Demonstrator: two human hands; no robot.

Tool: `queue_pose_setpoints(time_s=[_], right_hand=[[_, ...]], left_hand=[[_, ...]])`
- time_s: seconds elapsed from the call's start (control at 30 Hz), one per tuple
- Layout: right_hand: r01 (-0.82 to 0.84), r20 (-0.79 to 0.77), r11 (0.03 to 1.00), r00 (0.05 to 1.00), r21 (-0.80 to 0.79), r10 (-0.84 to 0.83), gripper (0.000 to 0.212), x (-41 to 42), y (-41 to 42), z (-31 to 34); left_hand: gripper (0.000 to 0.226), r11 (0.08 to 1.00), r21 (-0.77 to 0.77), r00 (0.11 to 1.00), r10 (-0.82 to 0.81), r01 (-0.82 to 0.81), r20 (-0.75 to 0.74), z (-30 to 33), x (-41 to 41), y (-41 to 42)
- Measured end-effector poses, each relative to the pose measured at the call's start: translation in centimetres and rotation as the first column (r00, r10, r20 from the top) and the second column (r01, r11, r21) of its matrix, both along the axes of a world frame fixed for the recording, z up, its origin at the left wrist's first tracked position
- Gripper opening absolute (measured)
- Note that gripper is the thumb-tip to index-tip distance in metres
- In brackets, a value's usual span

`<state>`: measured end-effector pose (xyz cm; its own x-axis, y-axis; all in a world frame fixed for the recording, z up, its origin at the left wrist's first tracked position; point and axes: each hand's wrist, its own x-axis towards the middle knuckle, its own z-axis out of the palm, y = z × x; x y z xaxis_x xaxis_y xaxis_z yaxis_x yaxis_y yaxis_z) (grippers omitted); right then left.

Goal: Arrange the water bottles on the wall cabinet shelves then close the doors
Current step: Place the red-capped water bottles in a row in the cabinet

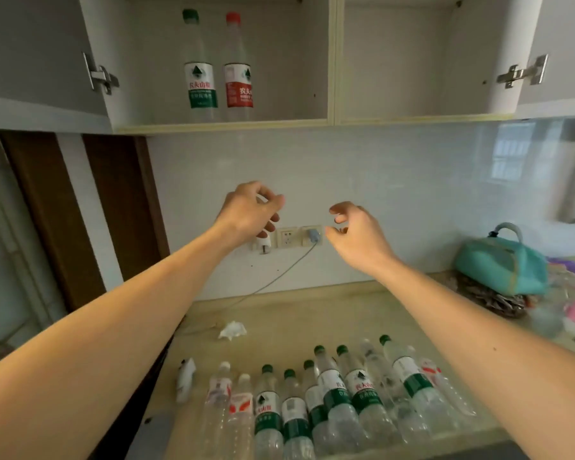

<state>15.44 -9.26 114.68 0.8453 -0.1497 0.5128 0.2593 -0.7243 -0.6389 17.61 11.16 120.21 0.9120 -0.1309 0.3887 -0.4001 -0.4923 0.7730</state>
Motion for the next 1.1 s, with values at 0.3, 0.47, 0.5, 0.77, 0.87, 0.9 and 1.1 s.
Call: queue_pose_setpoints(time_s=[0.3,0.47,0.5,0.77,0.87,0.9,1.1], right_hand=[[0.153,-0.179,0.988,0.973,0.031,-0.145,0.034,-10.5,-1.4,-10.6],[0.163,-0.291,0.984,0.947,0.077,-0.134,0.033,-15.5,-3.1,-16.5],[0.172,-0.304,0.982,0.942,0.081,-0.14,0.032,-16.2,-3.8,-17.4],[0.268,-0.471,0.948,0.868,0.174,-0.159,0.025,-19.9,-9.6,-27.9],[0.263,-0.558,0.951,0.82,0.162,-0.132,0.026,-20.7,-12.5,-33.1],[0.269,-0.584,0.949,0.802,0.163,-0.127,0.026,-20.9,-13.7,-35.0],[0.337,-0.715,0.924,0.69,0.179,-0.113,0.014,-21.8,-20.5,-49.2]], left_hand=[[0.021,0.978,0.017,0.97,-0.203,0.207,-0.136,-11.8,-6.7,-2.5],[0.02,0.962,-0.051,0.877,-0.266,0.268,-0.4,-19.2,-10.1,-3.3],[0.021,0.959,-0.076,0.855,-0.277,0.272,-0.438,-20.3,-10.5,-3.6],[0.024,0.939,-0.124,0.713,-0.325,0.321,-0.621,-31.4,-13.4,-9.2],[0.021,0.952,-0.13,0.675,-0.29,0.278,-0.678,-37.7,-14.2,-12.5],[0.019,0.955,-0.122,0.661,-0.276,0.271,-0.698,-40.0,-14.5,-13.6],[0.012,0.977,0.032,0.662,-0.12,0.212,-0.74,-56.1,-15.6,-18.0]])
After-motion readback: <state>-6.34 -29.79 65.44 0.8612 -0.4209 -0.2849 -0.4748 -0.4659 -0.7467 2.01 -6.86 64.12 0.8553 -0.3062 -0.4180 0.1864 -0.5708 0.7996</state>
